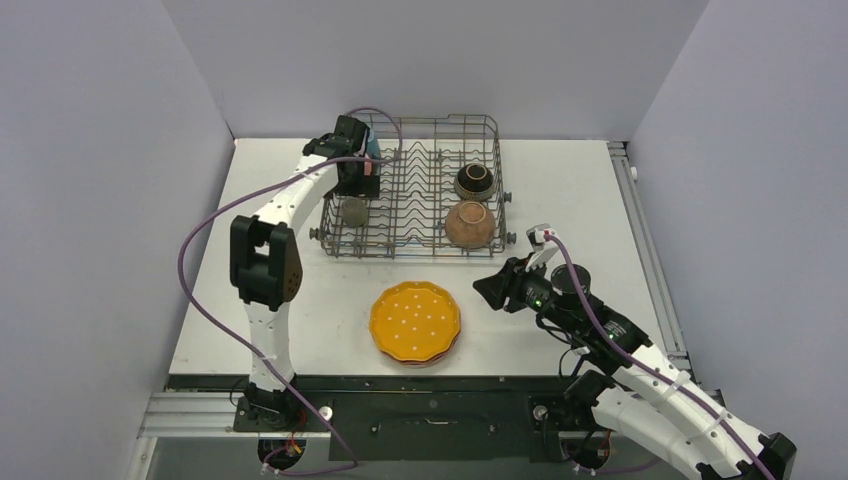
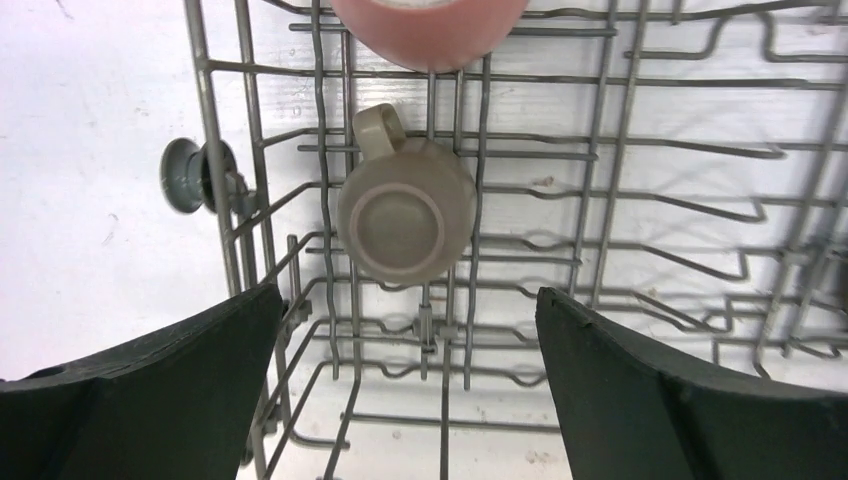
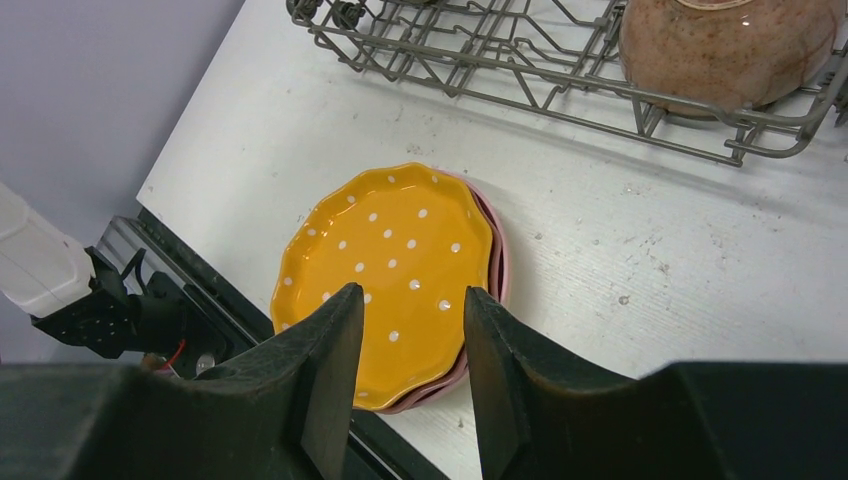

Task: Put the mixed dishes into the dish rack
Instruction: Position the cup upside down at the center of the board.

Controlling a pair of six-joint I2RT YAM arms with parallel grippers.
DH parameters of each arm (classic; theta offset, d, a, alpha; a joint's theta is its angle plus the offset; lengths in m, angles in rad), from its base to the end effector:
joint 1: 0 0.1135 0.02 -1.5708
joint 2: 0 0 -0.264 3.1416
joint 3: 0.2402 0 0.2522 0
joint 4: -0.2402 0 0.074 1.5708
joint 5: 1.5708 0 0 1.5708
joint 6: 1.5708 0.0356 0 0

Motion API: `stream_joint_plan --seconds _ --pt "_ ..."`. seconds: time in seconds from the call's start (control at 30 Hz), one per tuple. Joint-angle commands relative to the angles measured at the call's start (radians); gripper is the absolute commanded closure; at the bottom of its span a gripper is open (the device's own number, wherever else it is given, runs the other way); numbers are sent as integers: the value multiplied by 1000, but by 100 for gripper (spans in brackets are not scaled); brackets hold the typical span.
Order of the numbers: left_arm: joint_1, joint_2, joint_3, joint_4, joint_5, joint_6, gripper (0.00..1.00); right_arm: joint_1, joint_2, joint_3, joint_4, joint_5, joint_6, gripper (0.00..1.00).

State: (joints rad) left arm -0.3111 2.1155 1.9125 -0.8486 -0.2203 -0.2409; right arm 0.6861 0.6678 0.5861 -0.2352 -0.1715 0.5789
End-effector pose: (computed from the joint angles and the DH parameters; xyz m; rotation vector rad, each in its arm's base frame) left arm 0.4429 -0.1343 0.2543 0.0148 2.5841 0.0879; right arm 0.1241 0.1095 0.2828 -0.2330 2.0031 1.0015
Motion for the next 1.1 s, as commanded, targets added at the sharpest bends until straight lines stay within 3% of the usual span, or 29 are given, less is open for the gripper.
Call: stream_joint_plan --seconds 0.0,0.6,0.93,0.97,1.07 --pt "-15 -126 -32 23 24 13 4 -8 6 55 -25 22 -32 62" --pt "-121 -442 -342 103 27 -34 4 -8 60 114 -188 53 -47 62" --pt "-160 -648 -543 120 117 -81 4 -6 101 102 -216 58 19 47" --pt "-165 -660 -569 123 134 -85 4 -7 104 98 -218 61 24 33" --pt "-175 -716 -625 135 162 -113 4 -5 130 99 -232 66 45 27"
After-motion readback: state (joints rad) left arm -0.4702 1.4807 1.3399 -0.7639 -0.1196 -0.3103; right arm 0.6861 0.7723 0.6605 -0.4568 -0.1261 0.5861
